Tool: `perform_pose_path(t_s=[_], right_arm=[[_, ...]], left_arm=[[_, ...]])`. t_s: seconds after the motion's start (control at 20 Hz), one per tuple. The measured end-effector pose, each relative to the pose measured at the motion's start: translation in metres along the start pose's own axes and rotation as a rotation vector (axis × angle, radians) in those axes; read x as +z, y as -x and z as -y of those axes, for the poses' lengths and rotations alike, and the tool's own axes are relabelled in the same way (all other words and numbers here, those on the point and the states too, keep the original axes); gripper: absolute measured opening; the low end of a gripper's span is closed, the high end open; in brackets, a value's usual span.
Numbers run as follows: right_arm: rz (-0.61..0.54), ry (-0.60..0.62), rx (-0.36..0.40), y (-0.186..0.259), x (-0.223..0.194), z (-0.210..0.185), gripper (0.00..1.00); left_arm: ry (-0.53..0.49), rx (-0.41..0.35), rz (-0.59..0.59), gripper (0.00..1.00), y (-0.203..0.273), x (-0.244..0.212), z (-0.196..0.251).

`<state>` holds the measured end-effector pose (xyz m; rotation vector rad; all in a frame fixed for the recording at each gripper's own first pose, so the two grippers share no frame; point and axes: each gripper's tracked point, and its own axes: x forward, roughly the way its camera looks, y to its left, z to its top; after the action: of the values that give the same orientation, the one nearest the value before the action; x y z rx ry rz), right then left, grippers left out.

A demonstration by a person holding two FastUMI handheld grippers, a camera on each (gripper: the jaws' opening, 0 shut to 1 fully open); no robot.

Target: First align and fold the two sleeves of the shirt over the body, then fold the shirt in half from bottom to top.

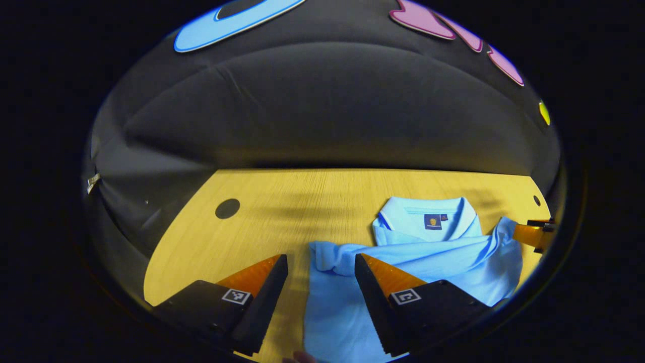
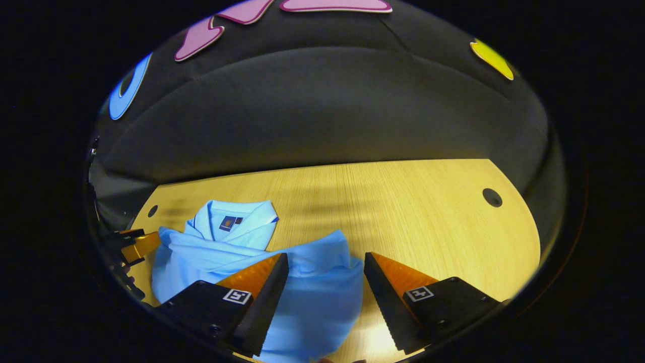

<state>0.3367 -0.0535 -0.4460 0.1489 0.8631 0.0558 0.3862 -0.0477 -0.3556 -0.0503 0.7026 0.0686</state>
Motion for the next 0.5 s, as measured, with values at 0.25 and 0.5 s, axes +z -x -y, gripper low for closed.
perform_pose_path(t_s=[0.25, 0.5], right_arm=[[0.073, 0.043, 0.031, 0.053, 0.010, -0.011, 0.96], [0.167, 0.076, 0.079, 0.128, 0.028, -0.037, 0.98]], left_arm=[[-0.024, -0.036, 0.108, 0.86, 0.056, 0.020, 0.005], [-0.053, -0.088, 0.232, 0.86, 0.146, 0.035, 0.019]])
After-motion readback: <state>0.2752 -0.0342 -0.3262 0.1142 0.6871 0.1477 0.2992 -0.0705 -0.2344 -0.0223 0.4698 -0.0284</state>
